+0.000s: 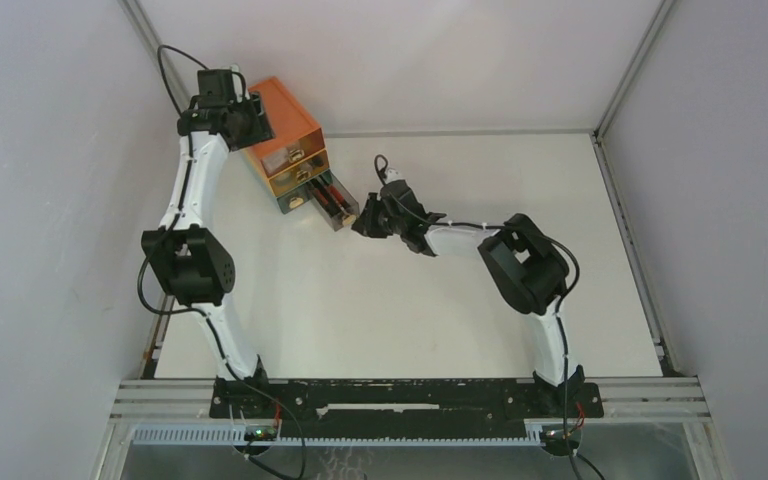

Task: Organize the makeup
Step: Close the drawer in the storage box.

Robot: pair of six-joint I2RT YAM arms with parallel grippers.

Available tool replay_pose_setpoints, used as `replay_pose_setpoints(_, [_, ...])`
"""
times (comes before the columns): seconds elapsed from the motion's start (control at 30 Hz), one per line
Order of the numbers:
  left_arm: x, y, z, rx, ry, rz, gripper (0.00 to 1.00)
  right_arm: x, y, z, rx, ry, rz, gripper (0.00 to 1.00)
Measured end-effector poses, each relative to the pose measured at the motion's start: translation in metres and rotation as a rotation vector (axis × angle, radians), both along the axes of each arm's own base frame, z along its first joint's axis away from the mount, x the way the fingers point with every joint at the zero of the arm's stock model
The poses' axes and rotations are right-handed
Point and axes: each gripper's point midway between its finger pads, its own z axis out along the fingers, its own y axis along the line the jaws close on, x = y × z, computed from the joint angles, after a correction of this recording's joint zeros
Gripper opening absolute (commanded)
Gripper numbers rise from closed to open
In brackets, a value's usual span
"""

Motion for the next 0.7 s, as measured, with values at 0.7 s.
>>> replay_pose_setpoints(0.7, [0.009,-0.015,-0.008,-0.055,-0.041,-0.081,0.58,0.127,0.097,-0.004,0.233,-0.069,-0.124,0.14])
